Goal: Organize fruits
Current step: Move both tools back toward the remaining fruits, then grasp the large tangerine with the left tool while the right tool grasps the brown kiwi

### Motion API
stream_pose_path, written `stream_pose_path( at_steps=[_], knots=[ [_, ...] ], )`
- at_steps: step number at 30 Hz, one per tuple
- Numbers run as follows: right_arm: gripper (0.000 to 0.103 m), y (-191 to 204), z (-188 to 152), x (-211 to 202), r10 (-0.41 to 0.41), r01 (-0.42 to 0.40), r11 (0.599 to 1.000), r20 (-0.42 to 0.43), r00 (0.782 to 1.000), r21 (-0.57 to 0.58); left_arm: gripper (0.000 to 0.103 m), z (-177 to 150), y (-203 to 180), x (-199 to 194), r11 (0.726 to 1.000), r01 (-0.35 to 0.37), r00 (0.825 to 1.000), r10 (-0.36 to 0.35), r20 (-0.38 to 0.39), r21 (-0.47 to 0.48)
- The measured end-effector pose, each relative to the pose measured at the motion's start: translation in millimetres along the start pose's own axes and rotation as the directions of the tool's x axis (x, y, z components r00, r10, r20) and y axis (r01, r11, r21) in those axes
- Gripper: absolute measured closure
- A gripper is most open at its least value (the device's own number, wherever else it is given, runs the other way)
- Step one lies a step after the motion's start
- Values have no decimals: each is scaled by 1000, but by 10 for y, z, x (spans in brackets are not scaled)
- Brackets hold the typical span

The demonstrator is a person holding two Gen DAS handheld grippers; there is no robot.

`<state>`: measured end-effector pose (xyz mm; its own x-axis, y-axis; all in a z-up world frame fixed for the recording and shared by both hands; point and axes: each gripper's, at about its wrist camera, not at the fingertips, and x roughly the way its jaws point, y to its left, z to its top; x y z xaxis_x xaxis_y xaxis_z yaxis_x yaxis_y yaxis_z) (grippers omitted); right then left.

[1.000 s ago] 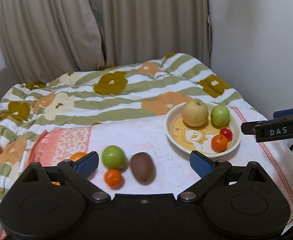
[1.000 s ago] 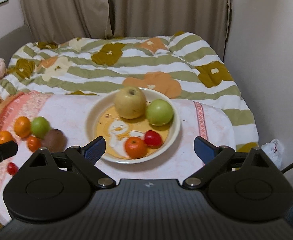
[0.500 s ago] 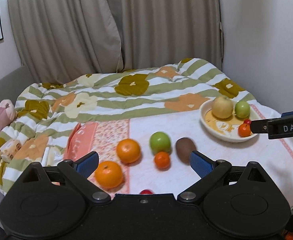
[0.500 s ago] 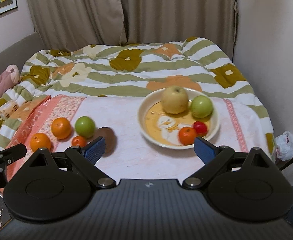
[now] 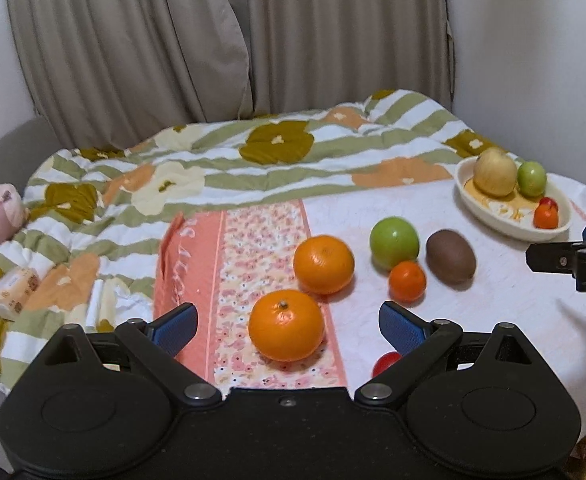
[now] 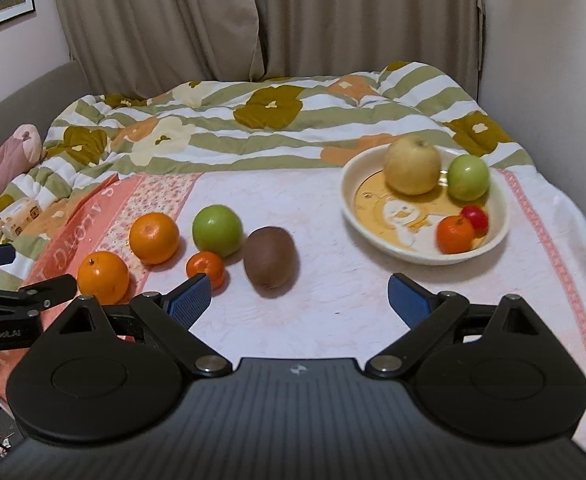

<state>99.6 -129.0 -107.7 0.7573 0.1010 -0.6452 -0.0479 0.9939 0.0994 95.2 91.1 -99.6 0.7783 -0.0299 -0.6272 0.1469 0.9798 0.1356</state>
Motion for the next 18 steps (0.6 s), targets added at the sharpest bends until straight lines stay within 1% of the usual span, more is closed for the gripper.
stream_pose_path(
  at_steps=[2,11,15,18],
  knots=[
    [0,63,-37,109,-6,6,1000,-4,1000,-1,4,-35,39,116,1000,18,1000,-18,-13,7],
    [0,216,-119,472,-21,22,999,-18,1000,26,13,-66,134,596,997,81,993,-81,-85,-1],
    [0,237,-133,574,-29,30,999,-28,999,28,24,-66,176,724,993,114,986,-117,-120,-35],
    [0,250,-136,638,-35,36,999,-37,999,32,29,-68,175,798,992,125,982,-128,-141,-34]
  ],
)
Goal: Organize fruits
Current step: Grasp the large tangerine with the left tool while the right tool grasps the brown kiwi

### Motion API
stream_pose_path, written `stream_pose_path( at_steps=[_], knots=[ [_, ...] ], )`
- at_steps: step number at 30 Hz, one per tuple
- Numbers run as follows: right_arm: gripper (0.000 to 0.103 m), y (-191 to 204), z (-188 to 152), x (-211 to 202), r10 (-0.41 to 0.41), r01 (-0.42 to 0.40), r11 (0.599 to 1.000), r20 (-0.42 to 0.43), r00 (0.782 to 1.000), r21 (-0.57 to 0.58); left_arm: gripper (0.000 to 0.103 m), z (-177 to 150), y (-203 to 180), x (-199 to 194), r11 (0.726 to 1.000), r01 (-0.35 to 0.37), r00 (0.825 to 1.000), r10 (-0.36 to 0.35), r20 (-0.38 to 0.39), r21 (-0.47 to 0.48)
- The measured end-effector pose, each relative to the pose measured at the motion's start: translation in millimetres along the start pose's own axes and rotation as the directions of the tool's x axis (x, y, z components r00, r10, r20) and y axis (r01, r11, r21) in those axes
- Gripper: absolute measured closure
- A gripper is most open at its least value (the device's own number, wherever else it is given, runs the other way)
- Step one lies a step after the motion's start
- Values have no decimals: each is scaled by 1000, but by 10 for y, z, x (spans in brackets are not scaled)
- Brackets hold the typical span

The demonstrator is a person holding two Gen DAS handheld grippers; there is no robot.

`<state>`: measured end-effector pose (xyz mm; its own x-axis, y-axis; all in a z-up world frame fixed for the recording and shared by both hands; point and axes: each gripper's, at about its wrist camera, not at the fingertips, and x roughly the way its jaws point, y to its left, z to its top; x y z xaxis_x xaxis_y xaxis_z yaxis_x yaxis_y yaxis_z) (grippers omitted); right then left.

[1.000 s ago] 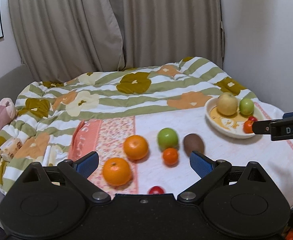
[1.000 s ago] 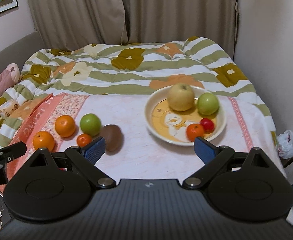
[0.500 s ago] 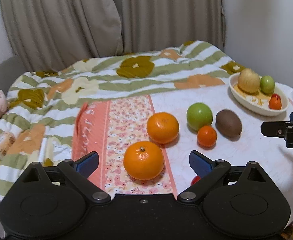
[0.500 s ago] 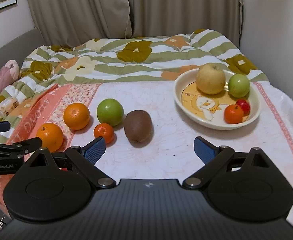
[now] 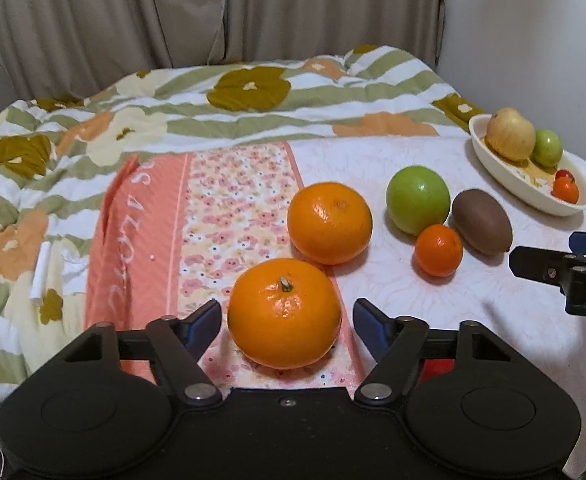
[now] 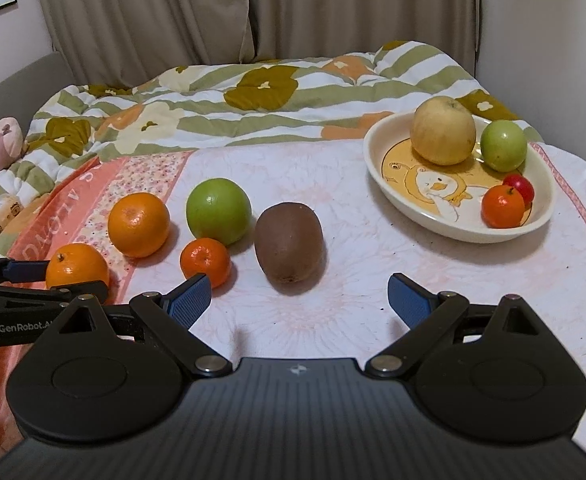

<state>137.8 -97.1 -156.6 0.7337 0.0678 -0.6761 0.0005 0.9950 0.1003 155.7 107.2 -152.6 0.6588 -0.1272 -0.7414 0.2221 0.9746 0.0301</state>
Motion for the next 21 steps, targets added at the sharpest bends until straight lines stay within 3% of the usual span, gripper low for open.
stream_pose_path(
  at_steps=[3,13,21],
  knots=[
    [0,18,5,58,-4,3,1000,-9,1000,-2,35,-2,18,53,1000,4,1000,-4,-12,-1],
    [0,62,38,276,-18,17,999,-23,1000,-40,36,-19,77,37,999,27,1000,-28,-5,-27],
    [18,122,86,478,-13,10,997,-36,999,-81,37,-46,40,1,1000,14,1000,-15,-8,-19]
  ],
)
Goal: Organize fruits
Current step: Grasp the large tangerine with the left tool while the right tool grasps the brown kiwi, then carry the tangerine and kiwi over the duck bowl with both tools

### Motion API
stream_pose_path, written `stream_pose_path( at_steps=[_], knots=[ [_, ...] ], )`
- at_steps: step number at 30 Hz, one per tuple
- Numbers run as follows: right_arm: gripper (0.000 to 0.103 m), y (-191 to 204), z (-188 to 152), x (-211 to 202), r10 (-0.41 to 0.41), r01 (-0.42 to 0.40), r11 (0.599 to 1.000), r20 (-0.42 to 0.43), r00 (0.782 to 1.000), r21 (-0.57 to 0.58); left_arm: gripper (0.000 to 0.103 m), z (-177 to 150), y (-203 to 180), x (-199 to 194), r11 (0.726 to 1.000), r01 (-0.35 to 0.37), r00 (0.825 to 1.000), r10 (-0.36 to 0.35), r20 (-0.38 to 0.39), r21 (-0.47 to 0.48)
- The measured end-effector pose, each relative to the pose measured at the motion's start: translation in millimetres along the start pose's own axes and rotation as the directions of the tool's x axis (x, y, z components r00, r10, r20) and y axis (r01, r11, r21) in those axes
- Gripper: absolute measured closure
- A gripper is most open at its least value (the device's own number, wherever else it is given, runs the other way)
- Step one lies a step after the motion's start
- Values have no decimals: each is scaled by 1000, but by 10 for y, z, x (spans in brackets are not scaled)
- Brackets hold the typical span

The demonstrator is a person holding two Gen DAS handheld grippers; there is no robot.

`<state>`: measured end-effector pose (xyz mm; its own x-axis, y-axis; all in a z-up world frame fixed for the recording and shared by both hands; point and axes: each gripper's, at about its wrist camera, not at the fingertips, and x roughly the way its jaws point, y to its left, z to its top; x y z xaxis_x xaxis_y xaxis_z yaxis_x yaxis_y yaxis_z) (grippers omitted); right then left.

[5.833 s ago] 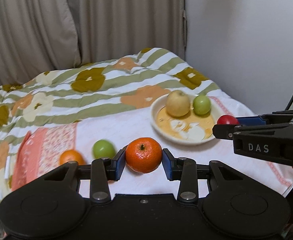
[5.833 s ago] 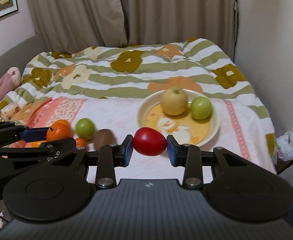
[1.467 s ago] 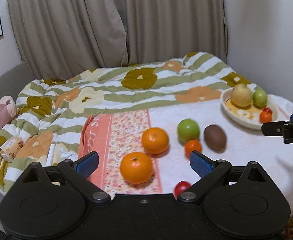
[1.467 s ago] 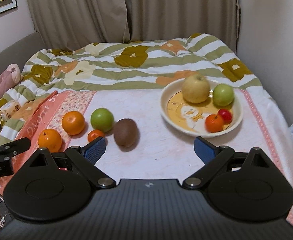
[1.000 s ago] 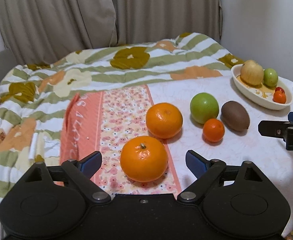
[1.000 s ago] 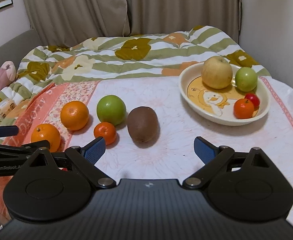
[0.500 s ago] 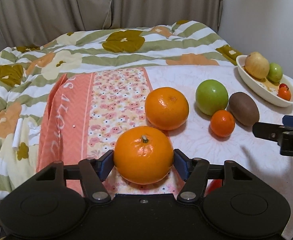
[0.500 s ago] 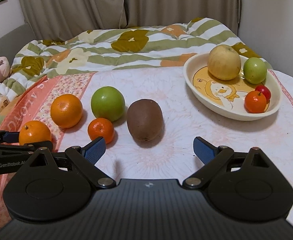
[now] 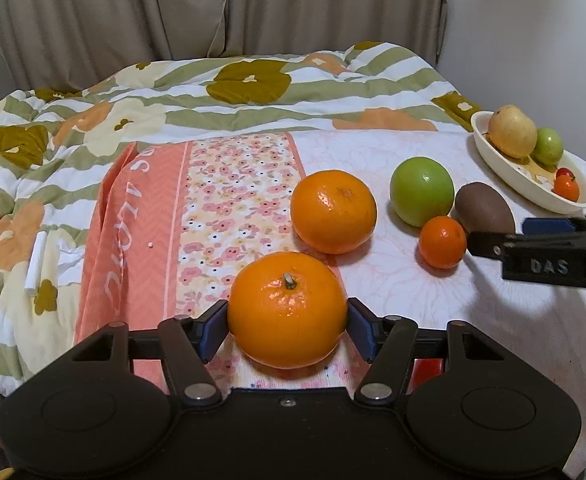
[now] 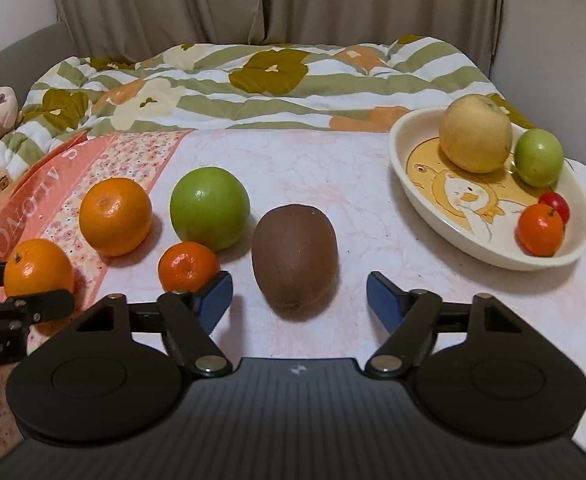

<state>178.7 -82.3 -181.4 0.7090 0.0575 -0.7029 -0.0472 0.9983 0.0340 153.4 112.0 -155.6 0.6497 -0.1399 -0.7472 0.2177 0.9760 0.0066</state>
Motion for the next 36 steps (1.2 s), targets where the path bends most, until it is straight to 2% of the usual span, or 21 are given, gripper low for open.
stream_pose_path(
  at_steps=[7,14,17,23,29,36],
  knots=[
    [28,45,34,145,5,-5,999,3,1000,-41,37,-30,-17,-30,1000,-11,1000,11,-3,6],
    [28,56,52,211,5,-4,999,15,1000,-51,37,-63,-33,-70,1000,-24,1000,24,-8,-4],
    [39,58,60,209,7,-6,998,17,1000,-57,37,-85,-47,-91,999,-31,999,31,-9,-4],
    [41,14,72,187,13,-13,999,19,1000,-45,37,-128,-72,-157,999,-45,999,45,-12,-20],
    [42,-67,77,17,33,-32,999,27,999,-37,37,-94,-150,-289,998,-54,998,55,5,-19],
    [42,-257,160,-390,44,-43,999,39,998,-31,37,53,-338,-545,998,-50,998,51,32,-43]
  ],
)
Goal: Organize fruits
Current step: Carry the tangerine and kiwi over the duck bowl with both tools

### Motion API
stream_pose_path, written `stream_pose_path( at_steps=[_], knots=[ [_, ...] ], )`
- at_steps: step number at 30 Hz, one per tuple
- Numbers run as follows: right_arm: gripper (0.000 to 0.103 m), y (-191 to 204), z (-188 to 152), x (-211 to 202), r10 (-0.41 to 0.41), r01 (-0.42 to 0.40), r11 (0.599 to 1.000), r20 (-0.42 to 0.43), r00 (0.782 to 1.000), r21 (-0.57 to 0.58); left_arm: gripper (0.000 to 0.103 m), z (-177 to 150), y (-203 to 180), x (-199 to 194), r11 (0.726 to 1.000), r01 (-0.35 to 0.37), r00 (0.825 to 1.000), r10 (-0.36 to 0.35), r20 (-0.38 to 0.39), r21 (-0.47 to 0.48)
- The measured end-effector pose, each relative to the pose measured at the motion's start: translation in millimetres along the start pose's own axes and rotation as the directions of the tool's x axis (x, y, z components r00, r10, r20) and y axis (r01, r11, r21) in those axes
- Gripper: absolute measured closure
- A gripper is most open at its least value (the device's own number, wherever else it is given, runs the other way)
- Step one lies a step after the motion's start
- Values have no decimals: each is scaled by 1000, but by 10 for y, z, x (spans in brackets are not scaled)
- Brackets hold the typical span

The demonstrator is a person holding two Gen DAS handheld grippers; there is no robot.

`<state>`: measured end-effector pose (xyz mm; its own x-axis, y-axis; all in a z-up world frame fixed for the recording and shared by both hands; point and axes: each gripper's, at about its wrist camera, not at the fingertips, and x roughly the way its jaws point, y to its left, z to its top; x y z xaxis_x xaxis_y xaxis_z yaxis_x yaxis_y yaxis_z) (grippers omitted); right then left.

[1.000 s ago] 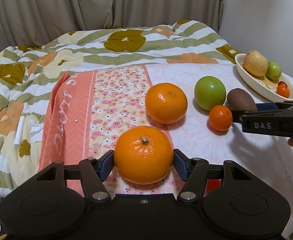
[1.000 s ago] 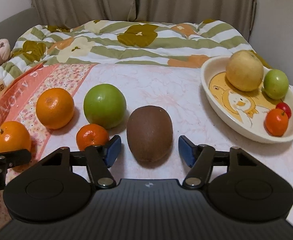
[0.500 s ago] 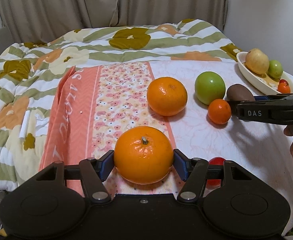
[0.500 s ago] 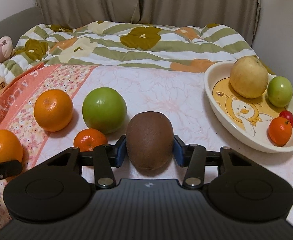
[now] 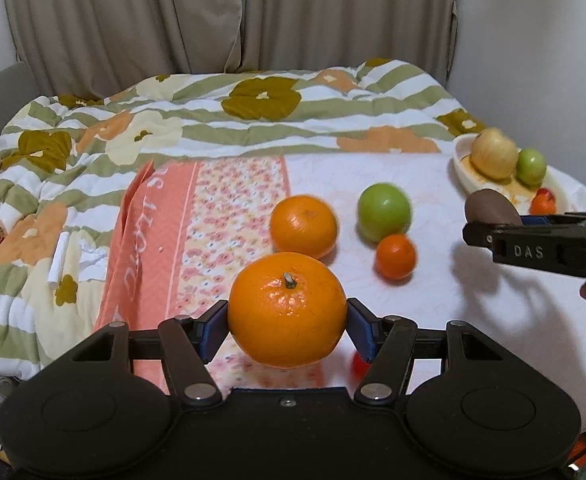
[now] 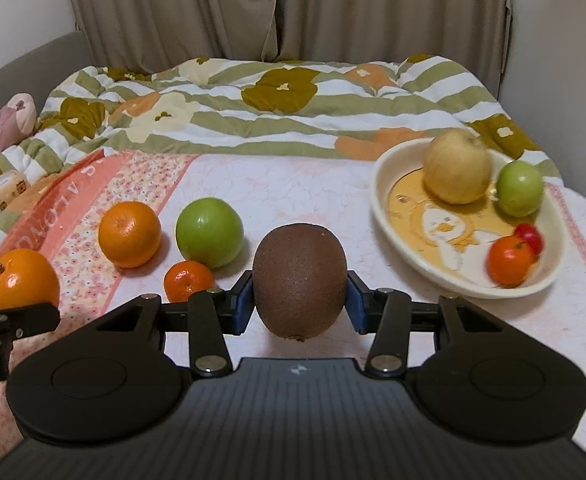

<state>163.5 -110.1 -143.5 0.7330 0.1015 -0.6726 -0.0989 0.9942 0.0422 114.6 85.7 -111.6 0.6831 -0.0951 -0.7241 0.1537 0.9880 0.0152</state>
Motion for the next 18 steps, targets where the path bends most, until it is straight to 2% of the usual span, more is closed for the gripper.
stream_pose_path(
  at_steps=[10,18],
  knots=[
    [42,-523,166,-601,-5,5,1000,20,1000,0,37,315,-534,-327,999,34,999,-34,37,8],
    [42,-1123,327,-755,-23,23,1000,37,999,11,37,645,-1006,-301,997,70,995,-71,70,25]
  ],
)
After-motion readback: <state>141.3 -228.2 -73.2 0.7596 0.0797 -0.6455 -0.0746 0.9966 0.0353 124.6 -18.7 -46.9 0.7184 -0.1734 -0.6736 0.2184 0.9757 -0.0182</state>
